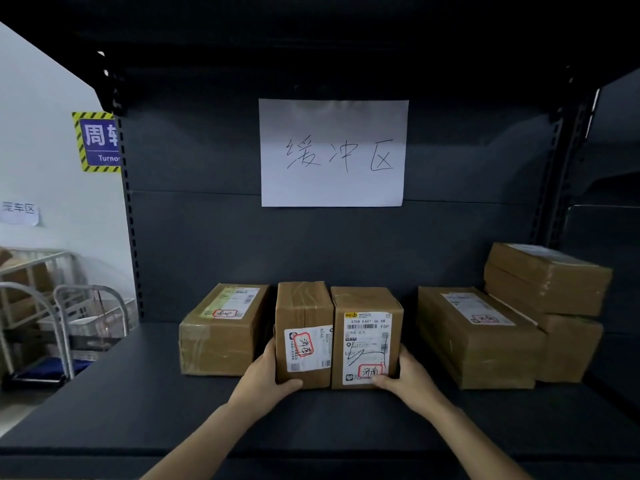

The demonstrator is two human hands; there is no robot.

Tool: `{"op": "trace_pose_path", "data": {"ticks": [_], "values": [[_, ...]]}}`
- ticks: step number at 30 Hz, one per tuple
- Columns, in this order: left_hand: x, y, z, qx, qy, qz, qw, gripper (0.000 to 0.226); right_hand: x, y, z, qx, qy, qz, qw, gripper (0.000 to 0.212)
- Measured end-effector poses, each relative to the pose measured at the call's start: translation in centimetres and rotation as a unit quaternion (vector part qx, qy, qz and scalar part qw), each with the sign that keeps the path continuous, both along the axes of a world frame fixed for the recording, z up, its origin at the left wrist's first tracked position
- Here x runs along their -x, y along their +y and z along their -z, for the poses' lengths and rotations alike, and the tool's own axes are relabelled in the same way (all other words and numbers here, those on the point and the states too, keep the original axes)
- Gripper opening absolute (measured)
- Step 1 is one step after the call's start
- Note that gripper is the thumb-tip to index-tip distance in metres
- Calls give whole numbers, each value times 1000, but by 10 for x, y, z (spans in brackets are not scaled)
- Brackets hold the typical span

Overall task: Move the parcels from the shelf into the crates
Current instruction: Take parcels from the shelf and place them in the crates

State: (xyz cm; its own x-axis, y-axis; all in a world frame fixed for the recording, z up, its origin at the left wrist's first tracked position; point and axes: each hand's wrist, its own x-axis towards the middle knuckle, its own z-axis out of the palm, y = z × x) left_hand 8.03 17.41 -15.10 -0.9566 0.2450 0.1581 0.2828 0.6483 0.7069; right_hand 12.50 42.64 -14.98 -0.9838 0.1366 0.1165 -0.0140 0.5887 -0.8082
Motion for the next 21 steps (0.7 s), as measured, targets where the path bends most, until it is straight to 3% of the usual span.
{"op": "trace_pose_path", "data": {"ticks": [8, 16, 21], "values": [[0, 3, 1, -24, 5, -21, 999, 83, 4, 0, 5, 52, 32, 0, 998, 62], [-32, -8, -17, -75, 45, -21, 996, 72, -14, -5, -11, 47, 76, -18, 996, 65], [-56, -28, -31, -90, 74, -44, 992, 61, -26, -22, -23, 57, 100, -63, 991, 52]]}}
